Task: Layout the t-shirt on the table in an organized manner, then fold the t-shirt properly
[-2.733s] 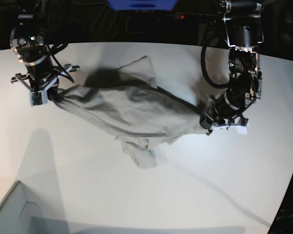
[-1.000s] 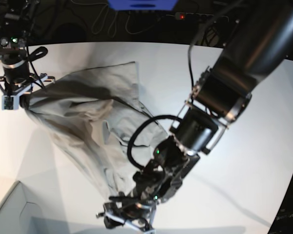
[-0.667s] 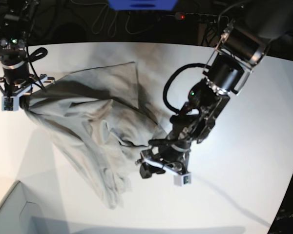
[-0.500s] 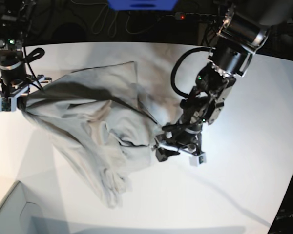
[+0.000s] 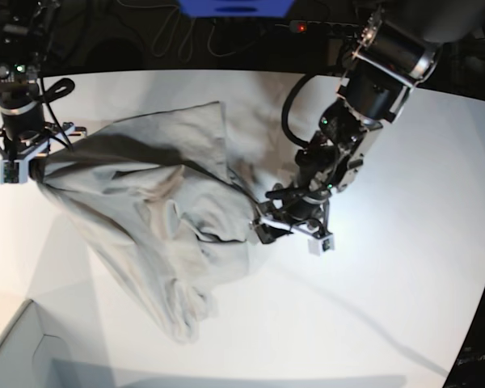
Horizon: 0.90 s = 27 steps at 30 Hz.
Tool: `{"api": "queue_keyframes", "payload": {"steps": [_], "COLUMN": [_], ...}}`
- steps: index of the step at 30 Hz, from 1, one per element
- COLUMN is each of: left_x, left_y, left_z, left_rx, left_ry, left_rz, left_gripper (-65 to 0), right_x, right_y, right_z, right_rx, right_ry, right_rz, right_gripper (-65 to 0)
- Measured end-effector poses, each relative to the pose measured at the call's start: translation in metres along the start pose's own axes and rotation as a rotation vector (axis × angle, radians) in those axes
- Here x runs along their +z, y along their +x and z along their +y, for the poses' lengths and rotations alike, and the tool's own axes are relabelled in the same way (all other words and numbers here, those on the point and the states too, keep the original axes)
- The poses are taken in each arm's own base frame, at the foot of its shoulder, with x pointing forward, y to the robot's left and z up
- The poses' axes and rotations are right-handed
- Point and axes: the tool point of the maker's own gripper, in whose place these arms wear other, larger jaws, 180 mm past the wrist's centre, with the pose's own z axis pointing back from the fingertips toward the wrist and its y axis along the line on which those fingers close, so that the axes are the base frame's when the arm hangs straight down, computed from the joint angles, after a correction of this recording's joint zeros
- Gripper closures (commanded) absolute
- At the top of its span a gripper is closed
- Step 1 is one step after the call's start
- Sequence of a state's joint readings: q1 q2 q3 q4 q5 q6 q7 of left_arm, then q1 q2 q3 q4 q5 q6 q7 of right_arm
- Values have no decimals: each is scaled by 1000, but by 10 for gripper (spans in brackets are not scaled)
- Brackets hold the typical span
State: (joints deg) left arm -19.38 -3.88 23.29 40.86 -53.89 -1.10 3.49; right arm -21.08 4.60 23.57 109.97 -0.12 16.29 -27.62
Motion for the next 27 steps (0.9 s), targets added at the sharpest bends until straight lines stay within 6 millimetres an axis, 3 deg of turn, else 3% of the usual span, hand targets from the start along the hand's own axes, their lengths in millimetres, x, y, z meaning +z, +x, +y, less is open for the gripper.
{"api": "queue_keyframes", "payload": {"steps": [2, 6, 14, 19, 24, 27], "left_x": [-5, -8, -2, 29, 56, 73], "left_y": [-1, -8, -7, 20, 79, 96], "left_z": [-3, 1, -4, 41, 79, 105], "left_rx": [-13, -22, -31, -2, 72, 132], "left_ry": [2, 19, -2, 28, 45, 69], "left_rz": [4, 23, 52, 6, -88, -102], "left_gripper": [-238, 0, -1, -1, -1, -1], "right_x": [0, 0, -10, -20, -24, -27], "right_y": [1, 1, 2, -16, -10, -2], "right_z": [0, 0, 0, 1, 2, 2], "right_rx": [-1, 0, -20, -40, -46, -51], "right_ry": [0, 0, 1, 7, 8, 6], "right_rz": [-5, -5, -7, 49, 29, 12], "right_gripper": [0, 0, 0, 0, 0, 0]}}
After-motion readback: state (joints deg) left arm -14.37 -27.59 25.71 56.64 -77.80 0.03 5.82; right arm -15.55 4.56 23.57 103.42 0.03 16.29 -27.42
